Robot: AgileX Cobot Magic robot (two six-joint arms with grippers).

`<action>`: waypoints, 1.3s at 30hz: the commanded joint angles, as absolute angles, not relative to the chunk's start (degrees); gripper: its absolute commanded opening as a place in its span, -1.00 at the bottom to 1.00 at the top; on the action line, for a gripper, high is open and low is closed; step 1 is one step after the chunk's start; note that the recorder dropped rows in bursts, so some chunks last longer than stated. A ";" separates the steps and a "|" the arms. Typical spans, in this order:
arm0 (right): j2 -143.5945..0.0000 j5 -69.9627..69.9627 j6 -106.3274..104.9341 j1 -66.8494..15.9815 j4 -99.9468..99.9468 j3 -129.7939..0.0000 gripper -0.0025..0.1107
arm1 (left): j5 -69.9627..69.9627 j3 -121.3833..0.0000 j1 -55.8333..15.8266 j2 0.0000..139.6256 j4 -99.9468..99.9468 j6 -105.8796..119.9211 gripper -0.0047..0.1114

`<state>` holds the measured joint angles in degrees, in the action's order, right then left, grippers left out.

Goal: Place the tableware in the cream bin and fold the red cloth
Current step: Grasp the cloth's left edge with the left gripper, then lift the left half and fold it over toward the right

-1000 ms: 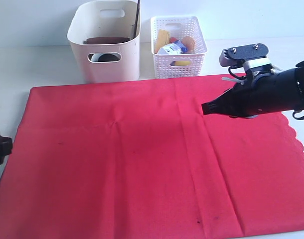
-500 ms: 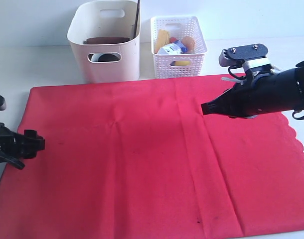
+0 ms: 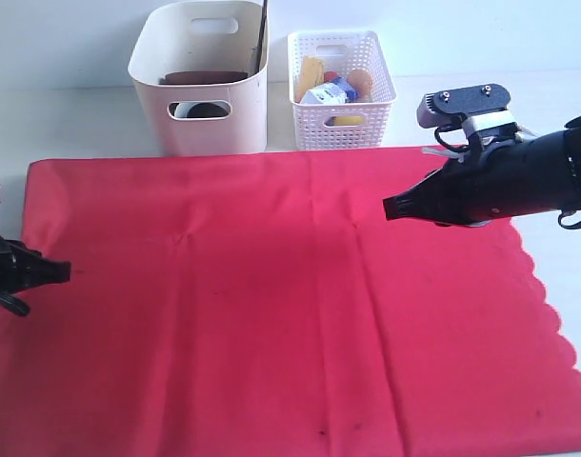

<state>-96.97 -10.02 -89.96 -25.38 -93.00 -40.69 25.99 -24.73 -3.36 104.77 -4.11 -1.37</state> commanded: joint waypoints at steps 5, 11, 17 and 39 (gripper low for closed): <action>-97.05 -13.90 -89.92 -25.36 -92.50 -40.94 -0.96 | 13.09 -28.53 9.53 103.58 -3.02 2.75 -0.92; -97.05 -13.90 -89.92 -25.36 -92.50 -40.94 -0.96 | 2.63 -31.91 6.79 92.94 -3.68 2.08 -0.92; -97.05 -13.90 -89.92 -25.36 -92.50 -40.94 -0.96 | 1.98 -32.22 -4.15 78.39 -3.68 1.42 -0.92; -70.81 10.91 -93.03 -25.36 -93.79 -41.69 -0.96 | -7.38 -57.86 -48.38 94.82 -3.68 1.30 -0.92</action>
